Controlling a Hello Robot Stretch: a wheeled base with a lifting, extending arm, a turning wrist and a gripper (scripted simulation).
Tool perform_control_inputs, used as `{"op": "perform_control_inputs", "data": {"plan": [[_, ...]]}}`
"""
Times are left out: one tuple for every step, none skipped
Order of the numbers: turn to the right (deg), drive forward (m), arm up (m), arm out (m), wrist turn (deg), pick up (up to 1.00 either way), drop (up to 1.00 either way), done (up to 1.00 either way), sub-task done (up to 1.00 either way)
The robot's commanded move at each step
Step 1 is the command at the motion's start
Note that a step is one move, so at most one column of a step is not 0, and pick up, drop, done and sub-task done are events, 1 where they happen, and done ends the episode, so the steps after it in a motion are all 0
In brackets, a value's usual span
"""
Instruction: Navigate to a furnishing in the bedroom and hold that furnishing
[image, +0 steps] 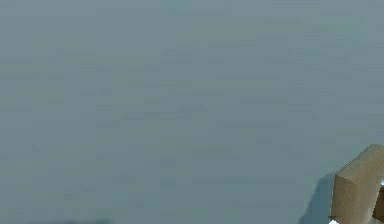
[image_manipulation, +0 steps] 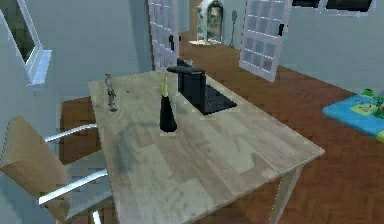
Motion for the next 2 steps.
{"op": "perform_control_inputs", "data": {"plan": [[0.0, 0.00, 0.38, 0.00, 0.0, 0.00, 0.00, 0.00, 0.00], [0.0, 0.00, 0.00, 0.34, 0.0, 0.00, 0.00, 0.00, 0.00]]}}
